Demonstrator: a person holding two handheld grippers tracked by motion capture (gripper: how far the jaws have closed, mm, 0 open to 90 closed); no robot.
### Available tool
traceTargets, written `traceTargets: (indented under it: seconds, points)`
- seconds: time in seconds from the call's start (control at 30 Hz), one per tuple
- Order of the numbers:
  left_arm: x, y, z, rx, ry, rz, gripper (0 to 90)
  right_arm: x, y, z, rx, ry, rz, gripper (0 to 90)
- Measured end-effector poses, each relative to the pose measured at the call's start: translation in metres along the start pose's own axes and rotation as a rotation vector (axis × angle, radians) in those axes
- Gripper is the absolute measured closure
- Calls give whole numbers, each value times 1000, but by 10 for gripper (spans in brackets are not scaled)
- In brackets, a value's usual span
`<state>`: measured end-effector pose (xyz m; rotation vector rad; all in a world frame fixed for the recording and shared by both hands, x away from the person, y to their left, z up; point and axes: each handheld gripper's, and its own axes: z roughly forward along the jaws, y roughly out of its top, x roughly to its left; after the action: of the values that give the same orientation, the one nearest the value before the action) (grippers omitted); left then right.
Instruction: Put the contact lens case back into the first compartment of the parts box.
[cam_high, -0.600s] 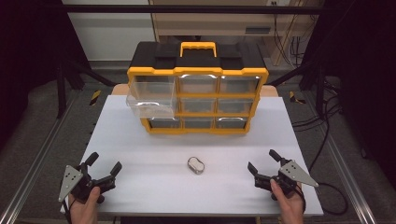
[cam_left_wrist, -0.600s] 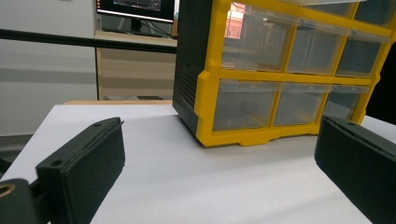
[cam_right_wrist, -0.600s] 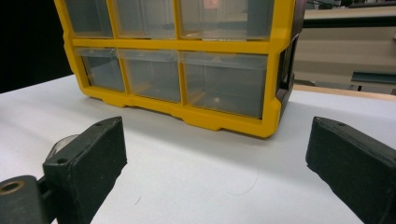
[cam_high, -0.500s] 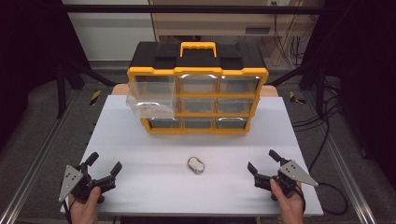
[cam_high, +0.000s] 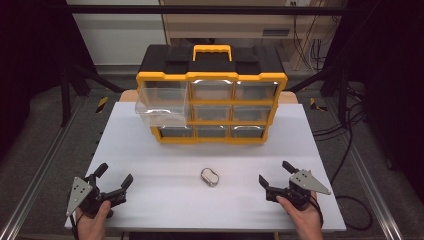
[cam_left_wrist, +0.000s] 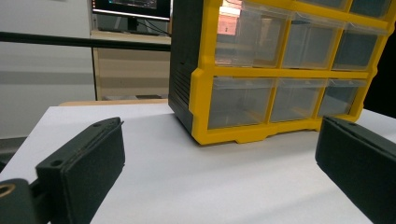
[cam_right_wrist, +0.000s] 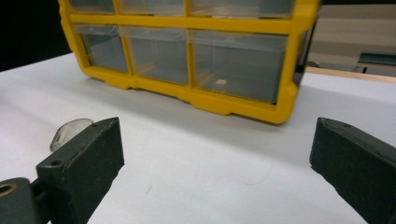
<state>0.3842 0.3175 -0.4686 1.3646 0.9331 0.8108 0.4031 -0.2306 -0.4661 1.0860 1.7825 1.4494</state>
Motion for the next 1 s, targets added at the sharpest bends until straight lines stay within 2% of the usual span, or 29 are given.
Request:
traceTargets:
  seconds: [0.1, 0.13, 0.2, 0.27, 0.33, 0.4, 0.57, 0.87, 0.93, 0.97, 1.0]
  points:
    - [0, 1, 0, 9, 15, 14, 9, 5, 3, 4, 13, 11, 8, 43]
    - [1, 2, -2, 9, 26, 30, 9, 11, 7, 9, 41, 18, -4, 46]
    - [2, 2, -2, 10, 27, 25, 9, 13, 8, 10, 50, 23, -11, 47]
    - [3, 1, -3, 10, 30, 24, 9, 24, 13, 15, 86, 41, -43, 60]
    - [4, 2, -4, 7, 35, 24, 9, 29, 16, 17, 103, 47, -38, 61]
    - [6, 3, -5, 9, 47, 43, 9, 33, 20, 20, 124, 61, -31, 64]
    - [6, 3, -5, 12, 40, 45, 9, 42, 27, 25, 154, 95, -21, 71]
    - [3, 2, -2, 22, 25, 51, 9, 56, 34, 36, 223, 127, -71, 78]
    - [2, 2, -2, 24, 24, 53, 9, 63, 36, 42, 263, 140, -100, 79]
    - [2, 2, -2, 24, 24, 53, 9, 63, 36, 42, 263, 140, -100, 79]
    - [2, 2, -1, 26, 23, 58, 9, 68, 36, 47, 300, 141, -115, 81]
